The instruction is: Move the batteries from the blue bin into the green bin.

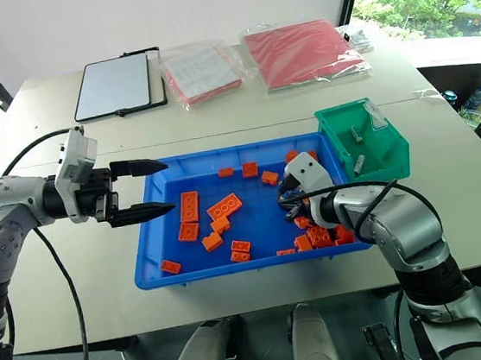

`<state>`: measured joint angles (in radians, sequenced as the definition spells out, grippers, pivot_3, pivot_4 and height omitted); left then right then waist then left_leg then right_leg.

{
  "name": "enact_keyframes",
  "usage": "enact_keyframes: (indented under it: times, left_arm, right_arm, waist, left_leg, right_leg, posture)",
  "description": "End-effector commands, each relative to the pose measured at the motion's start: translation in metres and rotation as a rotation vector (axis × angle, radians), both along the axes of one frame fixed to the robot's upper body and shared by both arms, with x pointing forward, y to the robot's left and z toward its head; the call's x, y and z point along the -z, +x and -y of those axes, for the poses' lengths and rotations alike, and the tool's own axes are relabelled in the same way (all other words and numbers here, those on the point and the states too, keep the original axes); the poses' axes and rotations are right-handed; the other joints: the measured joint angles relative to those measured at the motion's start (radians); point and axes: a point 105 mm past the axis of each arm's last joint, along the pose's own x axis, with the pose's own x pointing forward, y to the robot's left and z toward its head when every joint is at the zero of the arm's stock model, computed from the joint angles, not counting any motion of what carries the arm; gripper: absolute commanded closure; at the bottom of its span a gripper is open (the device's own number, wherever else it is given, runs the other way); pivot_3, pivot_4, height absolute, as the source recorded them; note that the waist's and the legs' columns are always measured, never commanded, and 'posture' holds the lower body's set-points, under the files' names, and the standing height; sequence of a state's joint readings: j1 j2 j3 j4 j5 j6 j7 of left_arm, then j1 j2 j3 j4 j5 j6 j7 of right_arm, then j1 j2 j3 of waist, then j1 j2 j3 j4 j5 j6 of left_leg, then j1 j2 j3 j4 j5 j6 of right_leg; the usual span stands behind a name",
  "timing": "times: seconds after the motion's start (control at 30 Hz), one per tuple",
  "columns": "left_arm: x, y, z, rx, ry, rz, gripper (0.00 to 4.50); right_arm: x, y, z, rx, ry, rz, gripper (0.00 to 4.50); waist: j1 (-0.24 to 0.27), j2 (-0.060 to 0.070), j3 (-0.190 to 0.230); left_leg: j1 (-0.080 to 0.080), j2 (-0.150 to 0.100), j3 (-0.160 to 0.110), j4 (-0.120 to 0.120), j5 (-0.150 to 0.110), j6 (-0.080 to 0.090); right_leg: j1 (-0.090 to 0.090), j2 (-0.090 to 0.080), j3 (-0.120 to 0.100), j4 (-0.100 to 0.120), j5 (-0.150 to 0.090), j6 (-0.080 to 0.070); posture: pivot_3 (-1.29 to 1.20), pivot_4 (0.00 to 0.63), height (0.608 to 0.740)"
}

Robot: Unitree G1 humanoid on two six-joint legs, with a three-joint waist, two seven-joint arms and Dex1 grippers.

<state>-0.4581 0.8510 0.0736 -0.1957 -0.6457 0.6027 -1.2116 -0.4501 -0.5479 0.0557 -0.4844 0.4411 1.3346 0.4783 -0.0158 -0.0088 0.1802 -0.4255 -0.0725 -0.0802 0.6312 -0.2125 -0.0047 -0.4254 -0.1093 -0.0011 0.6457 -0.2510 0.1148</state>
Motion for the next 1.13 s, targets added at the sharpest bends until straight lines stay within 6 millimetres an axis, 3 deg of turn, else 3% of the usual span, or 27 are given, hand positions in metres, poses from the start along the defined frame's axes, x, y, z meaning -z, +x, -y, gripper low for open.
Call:
enact_keyframes:
  times: [0.03,0.17,0.27,0.33,0.5,0.53,0.63,0.73,0.8,0.9,1.0,1.13]
  left_arm:
    - [-0.011,-0.003,0.000,0.003,-0.016,0.049,0.00]
    - [-0.009,0.000,0.000,0.000,-0.018,0.050,0.00]
    - [-0.007,0.002,0.003,0.007,-0.023,0.053,0.00]
    - [-0.007,0.002,0.004,0.012,-0.025,0.055,0.00]
    - [-0.007,0.003,0.006,0.020,-0.028,0.056,0.00]
    - [-0.007,0.003,0.005,0.020,-0.027,0.056,0.00]
    - [-0.007,0.002,0.001,0.007,-0.023,0.054,0.00]
    - [-0.009,0.000,-0.011,-0.034,-0.023,0.040,0.00]
    - [-0.012,-0.003,-0.022,-0.068,-0.028,0.020,0.00]
    - [-0.012,-0.009,-0.031,-0.084,-0.011,0.004,0.00]
    - [-0.012,-0.010,-0.036,-0.091,0.002,-0.006,0.00]
    - [-0.012,-0.013,-0.035,-0.074,0.016,-0.009,0.00]
  right_arm:
    - [-0.064,0.018,0.020,0.064,0.036,0.195,4.33]
    - [-0.094,0.039,0.082,0.243,-0.059,0.294,4.33]
    - [-0.089,0.045,0.107,0.292,-0.113,0.287,4.33]
    - [-0.085,0.047,0.112,0.303,-0.140,0.299,4.33]
    - [-0.085,0.051,0.116,0.303,-0.170,0.381,2.09]
    - [-0.089,0.050,0.114,0.292,-0.165,0.408,2.09]
    - [-0.107,0.030,0.100,0.158,-0.046,0.468,2.09]
    - [-0.106,-0.017,0.094,-0.051,0.008,0.443,2.09]
    - [-0.095,-0.050,0.108,-0.110,0.015,0.376,2.09]
    - [-0.082,-0.078,0.121,-0.151,-0.003,0.314,2.09]
    - [-0.071,-0.091,0.132,-0.166,-0.057,0.289,2.09]
    - [-0.070,-0.089,0.143,-0.126,-0.062,0.309,2.09]
  waist:
    - [0.001,0.000,0.000]
    - [0.017,-0.001,0.000]
    - [0.020,-0.002,0.000]
    - [0.017,-0.002,0.000]
    - [0.000,-0.002,0.001]
    - [0.000,-0.002,0.001]
    - [0.003,-0.001,0.001]
    - [0.013,-0.002,0.001]
    - [0.024,-0.002,0.001]
    - [0.026,-0.002,0.001]
    - [0.025,-0.001,0.001]
    - [0.024,-0.002,0.001]
  left_leg:
    - [0.000,0.000,0.000,0.000,0.000,0.000]
    - [0.000,-0.001,0.000,0.001,0.000,0.000]
    - [0.000,-0.001,0.000,0.000,0.000,0.000]
    - [0.000,0.000,0.001,0.000,0.000,0.000]
    - [0.000,0.000,0.001,0.000,0.000,0.000]
    - [0.000,0.000,0.001,0.000,0.000,0.000]
    - [0.000,0.000,0.001,0.000,0.000,0.000]
    - [-0.001,0.000,0.000,0.000,0.000,0.000]
    - [-0.001,0.000,-0.001,0.000,-0.001,0.002]
    - [0.001,0.000,0.000,0.000,-0.002,0.004]
    - [0.007,0.002,0.000,0.000,-0.002,0.004]
    - [0.015,0.004,0.002,-0.001,-0.005,0.001]
  right_leg:
    - [0.000,0.000,0.000,0.000,0.000,0.000]
    - [0.001,0.000,-0.001,-0.001,0.000,0.000]
    - [0.002,-0.001,-0.001,-0.003,0.000,0.000]
    - [0.002,-0.001,-0.001,-0.003,0.000,0.000]
    - [0.001,-0.001,0.000,-0.001,0.000,0.000]
    - [0.001,-0.001,0.000,-0.001,0.000,0.000]
    - [0.001,-0.001,0.000,-0.001,0.000,0.000]
    - [0.001,-0.001,-0.001,-0.001,0.000,0.000]
    - [0.003,0.000,-0.001,-0.004,-0.001,0.001]
    - [0.006,0.001,-0.002,-0.007,0.000,0.001]
    - [0.015,0.001,-0.001,-0.014,-0.001,-0.001]
    - [0.023,-0.003,-0.001,-0.017,-0.003,-0.003]
  posture:
    - [0.00,0.150,0.734]
    - [0.00,0.150,0.734]
    - [0.00,0.150,0.734]
    - [0.00,0.150,0.734]
    - [0.00,0.150,0.734]
    - [0.00,0.150,0.734]
    - [0.00,0.150,0.734]
    - [0.00,0.150,0.734]
    - [0.00,0.150,0.734]
    - [0.00,0.150,0.734]
    - [0.00,0.150,0.734]
    - [0.00,0.150,0.734]
